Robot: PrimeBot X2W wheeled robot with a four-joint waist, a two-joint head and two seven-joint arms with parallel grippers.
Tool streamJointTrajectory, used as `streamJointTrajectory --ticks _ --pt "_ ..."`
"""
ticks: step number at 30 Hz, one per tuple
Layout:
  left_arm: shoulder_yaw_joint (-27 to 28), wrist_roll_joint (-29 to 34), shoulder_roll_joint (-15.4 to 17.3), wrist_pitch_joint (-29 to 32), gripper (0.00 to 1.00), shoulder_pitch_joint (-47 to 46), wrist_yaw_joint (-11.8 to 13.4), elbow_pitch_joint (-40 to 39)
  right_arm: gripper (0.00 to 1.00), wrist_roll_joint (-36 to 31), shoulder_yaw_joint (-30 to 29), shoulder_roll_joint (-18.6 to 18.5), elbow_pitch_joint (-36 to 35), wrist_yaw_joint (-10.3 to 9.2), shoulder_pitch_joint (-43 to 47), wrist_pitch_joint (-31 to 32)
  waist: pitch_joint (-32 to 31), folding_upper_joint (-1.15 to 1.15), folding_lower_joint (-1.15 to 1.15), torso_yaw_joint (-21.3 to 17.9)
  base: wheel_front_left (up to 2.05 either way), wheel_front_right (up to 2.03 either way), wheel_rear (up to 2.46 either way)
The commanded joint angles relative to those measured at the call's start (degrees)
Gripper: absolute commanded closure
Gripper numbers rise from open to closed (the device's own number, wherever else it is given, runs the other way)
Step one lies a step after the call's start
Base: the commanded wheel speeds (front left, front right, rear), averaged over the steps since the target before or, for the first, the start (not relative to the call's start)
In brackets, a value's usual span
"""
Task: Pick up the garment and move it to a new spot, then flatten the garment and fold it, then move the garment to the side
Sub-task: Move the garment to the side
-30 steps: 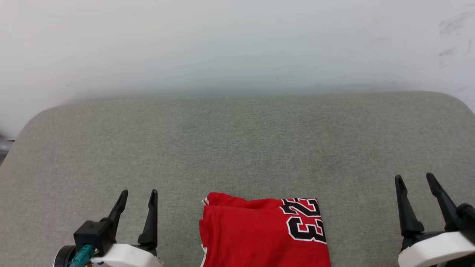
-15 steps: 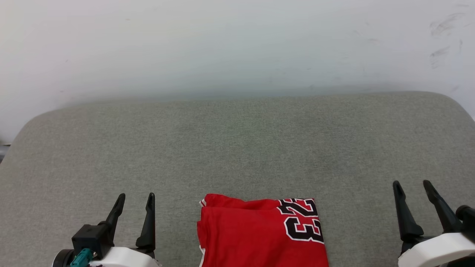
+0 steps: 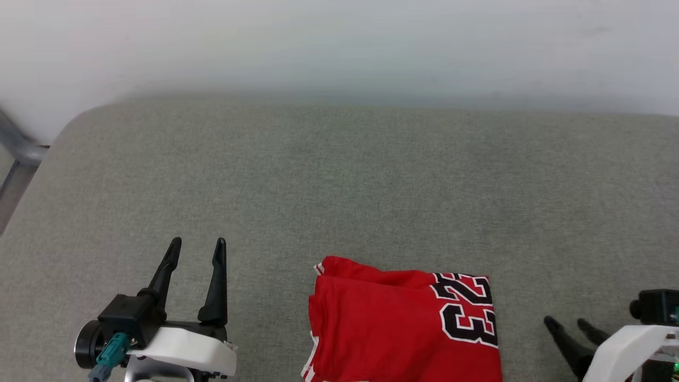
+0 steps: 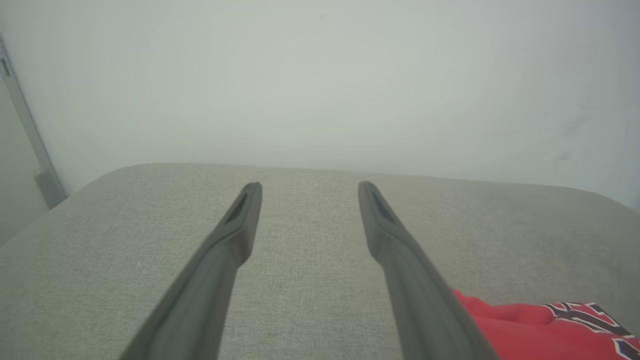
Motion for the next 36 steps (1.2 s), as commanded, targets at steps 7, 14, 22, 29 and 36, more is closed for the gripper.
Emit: streamJointTrajectory --ticks 7,14,22,29,36 --pt "1.0 1.5 -2.4 -0.1 0.0 -3.4 -2.4 0.1 0.0 11.2 6.3 0.0 2.1 -0.03 -3.1 11.5 7.1 0.0 0.0 5.7 0.0 0.0 0.0" --pt "2.4 2.7 -3.4 -0.1 0.0 -4.7 -4.3 1.2 0.0 15.4 9.8 1.7 7.8 -0.07 -4.0 14.3 9.0 0.0 0.0 6.7 0.0 0.0 0.0" --pt "2.8 4.2 -3.6 -0.1 0.0 -3.6 -5.1 3.0 1.0 13.9 13.3 -0.8 7.8 -0.07 -7.4 9.9 6.5 0.0 0.0 4.8 0.0 0.0 0.0" --pt "3.4 4.6 -2.9 -0.1 0.0 -1.2 -4.5 2.2 1.0 3.1 13.5 -4.5 7.2 -0.06 -9.2 7.2 2.8 0.0 0.0 -1.2 0.0 0.0 0.0" --pt "2.8 5.0 -2.5 0.1 0.0 -1.2 -4.6 -0.1 1.0 -2.8 11.1 -7.2 5.6 -0.05 -11.6 8.7 3.9 0.0 0.0 -8.3 0.0 0.0 0.0"
